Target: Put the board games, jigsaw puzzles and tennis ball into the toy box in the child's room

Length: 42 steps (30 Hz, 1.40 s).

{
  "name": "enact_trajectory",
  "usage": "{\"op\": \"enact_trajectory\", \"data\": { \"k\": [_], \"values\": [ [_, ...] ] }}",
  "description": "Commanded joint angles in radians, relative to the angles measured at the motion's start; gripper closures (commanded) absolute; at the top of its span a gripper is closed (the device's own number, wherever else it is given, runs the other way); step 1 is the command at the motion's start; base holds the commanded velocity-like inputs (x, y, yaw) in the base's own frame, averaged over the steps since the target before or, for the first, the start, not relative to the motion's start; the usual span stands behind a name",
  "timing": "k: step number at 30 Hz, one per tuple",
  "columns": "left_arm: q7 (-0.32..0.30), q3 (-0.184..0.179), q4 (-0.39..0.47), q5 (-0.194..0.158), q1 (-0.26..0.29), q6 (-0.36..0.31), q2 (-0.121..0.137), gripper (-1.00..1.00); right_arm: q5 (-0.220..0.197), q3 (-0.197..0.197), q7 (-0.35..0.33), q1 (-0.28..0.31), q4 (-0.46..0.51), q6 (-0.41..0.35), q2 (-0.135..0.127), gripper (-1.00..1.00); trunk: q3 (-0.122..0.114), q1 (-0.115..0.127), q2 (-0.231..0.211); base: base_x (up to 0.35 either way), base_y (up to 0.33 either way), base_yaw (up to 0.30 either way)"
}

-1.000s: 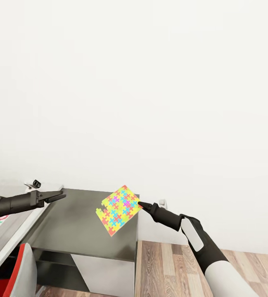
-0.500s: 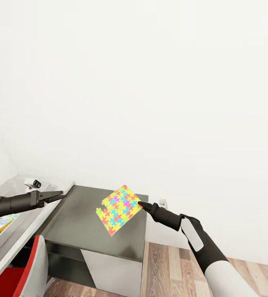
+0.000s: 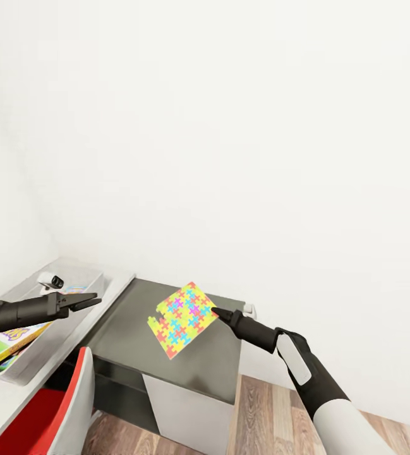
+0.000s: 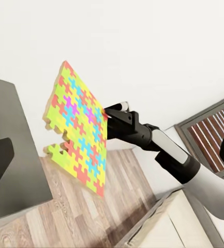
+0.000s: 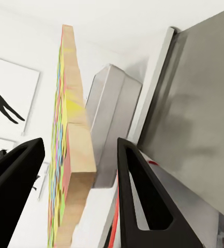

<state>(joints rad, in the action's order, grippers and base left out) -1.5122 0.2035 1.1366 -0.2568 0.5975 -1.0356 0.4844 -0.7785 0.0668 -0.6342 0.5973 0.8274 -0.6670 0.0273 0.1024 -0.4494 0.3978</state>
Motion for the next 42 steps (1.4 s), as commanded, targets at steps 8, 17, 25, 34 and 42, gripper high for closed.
{"op": "enact_trajectory", "data": {
  "k": [8,17,25,34,42],
  "values": [
    [-0.003,0.001,0.000,0.001,0.001,-0.011,0.000,-1.00,-0.008,0.000,-0.004,0.001,0.002,-0.004,0.001,1.00,0.002,-0.001,0.002,0.000,0.000,0.006],
    [-0.003,-0.002,0.001,0.000,0.001,-0.011,0.000,-1.00,-0.007,0.001,-0.003,0.001,0.002,0.010,0.001,1.00,0.002,-0.001,0.002,0.000,0.000,0.123],
    [-0.003,-0.002,0.001,-0.001,0.001,-0.011,0.000,-1.00,-0.003,0.001,-0.004,0.001,0.002,0.012,0.001,1.00,0.002,-0.001,0.002,0.000,0.000,0.284],
    [-0.003,0.005,0.001,-0.004,0.001,-0.010,0.001,-1.00,-0.001,0.001,-0.004,0.001,0.002,0.012,0.001,1.00,0.002,-0.001,0.002,0.000,0.000,0.291],
    [-0.004,0.008,-0.001,-0.006,0.001,-0.009,0.002,-1.00,-0.001,0.001,-0.004,0.001,0.002,0.011,0.000,1.00,0.002,-0.001,0.002,0.000,0.000,0.291]
  ]
}}
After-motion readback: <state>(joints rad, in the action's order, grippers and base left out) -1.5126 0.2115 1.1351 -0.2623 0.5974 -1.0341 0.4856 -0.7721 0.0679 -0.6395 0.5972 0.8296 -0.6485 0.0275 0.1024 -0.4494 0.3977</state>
